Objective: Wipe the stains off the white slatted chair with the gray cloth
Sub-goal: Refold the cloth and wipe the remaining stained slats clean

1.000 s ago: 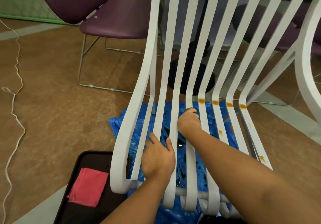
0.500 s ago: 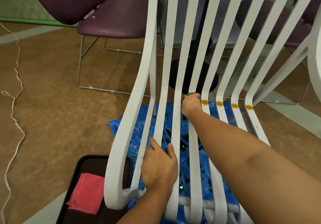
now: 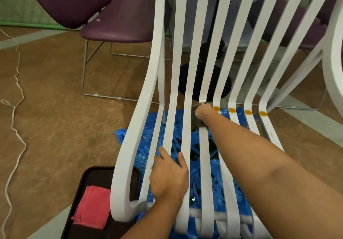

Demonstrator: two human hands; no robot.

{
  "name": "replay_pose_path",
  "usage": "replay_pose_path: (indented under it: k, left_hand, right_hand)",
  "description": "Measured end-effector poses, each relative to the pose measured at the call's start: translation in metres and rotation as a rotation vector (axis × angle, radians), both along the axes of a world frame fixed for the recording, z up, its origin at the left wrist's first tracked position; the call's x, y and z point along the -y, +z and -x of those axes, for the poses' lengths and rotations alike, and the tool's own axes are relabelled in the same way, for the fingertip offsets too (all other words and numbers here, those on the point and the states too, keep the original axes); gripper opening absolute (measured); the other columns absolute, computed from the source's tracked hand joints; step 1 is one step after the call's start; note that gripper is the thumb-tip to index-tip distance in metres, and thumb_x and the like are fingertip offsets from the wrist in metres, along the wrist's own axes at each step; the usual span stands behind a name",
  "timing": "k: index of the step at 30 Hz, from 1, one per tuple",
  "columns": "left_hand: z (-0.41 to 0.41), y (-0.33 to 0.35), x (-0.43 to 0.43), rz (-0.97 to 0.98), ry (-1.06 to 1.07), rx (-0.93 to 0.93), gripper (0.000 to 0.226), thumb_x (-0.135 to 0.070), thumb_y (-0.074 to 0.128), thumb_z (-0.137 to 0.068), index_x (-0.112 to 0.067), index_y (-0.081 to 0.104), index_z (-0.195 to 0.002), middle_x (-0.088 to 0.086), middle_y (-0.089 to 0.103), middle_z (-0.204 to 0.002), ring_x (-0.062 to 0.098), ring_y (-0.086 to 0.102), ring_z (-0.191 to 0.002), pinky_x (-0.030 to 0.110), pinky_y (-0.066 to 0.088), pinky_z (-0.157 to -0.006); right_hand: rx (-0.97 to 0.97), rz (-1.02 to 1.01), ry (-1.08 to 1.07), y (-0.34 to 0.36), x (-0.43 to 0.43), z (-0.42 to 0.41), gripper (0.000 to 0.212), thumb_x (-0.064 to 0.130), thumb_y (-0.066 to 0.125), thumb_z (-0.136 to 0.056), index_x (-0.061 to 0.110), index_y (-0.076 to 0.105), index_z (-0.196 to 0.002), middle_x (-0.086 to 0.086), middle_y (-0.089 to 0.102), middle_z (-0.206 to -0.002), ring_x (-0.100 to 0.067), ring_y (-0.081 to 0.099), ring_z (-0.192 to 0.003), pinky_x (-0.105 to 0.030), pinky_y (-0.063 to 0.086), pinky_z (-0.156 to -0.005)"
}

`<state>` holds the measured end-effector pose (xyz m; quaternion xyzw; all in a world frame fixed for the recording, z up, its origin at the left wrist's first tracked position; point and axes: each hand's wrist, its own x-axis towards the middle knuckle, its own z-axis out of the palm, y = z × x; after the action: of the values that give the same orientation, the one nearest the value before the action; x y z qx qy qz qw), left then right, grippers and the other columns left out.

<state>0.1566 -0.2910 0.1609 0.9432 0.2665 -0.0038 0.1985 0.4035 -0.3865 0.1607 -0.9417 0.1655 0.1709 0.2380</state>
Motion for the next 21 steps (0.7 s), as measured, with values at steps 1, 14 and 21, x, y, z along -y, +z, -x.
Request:
replay_pose_path:
  k: [1, 14, 21]
  left_hand:
    - [0.000, 0.000, 0.000, 0.000, 0.000, -0.003, 0.072, -0.063, 0.026, -0.098, -0.016, 0.021, -0.152, 0.009, 0.055, -0.134, 0.022, 0.067, -0.099, 0.029, 0.049, -0.066]
    - [0.003, 0.010, 0.000, 0.034, -0.010, -0.028, 0.070, -0.061, 0.028, -0.099, -0.013, 0.022, -0.150, 0.010, 0.054, -0.134, 0.025, 0.065, -0.101, 0.031, 0.041, -0.064]
    - [0.002, 0.006, -0.002, 0.027, -0.002, -0.021, 0.071, -0.061, 0.028, -0.099, -0.013, 0.022, -0.151, 0.010, 0.054, -0.136, 0.024, 0.066, -0.101, 0.032, 0.048, -0.067]
  right_hand:
    - [0.001, -0.003, 0.044, 0.003, 0.001, 0.007, 0.044, 0.011, 0.026, -0.107, 0.002, 0.043, -0.146, -0.018, 0.041, -0.153, -0.032, 0.041, -0.140, -0.038, 0.036, -0.114]
    - [0.092, -0.088, -0.065, -0.011, -0.001, 0.143, 0.035, 0.023, 0.037, -0.103, 0.004, 0.041, -0.133, -0.012, 0.053, -0.110, -0.025, 0.050, -0.092, -0.036, 0.039, -0.077]
    - [0.080, 0.312, 0.092, -0.022, -0.011, 0.165, 0.069, 0.028, 0.045, -0.104, -0.007, 0.009, -0.151, -0.021, 0.056, -0.128, -0.029, 0.067, -0.102, -0.035, 0.057, -0.073]
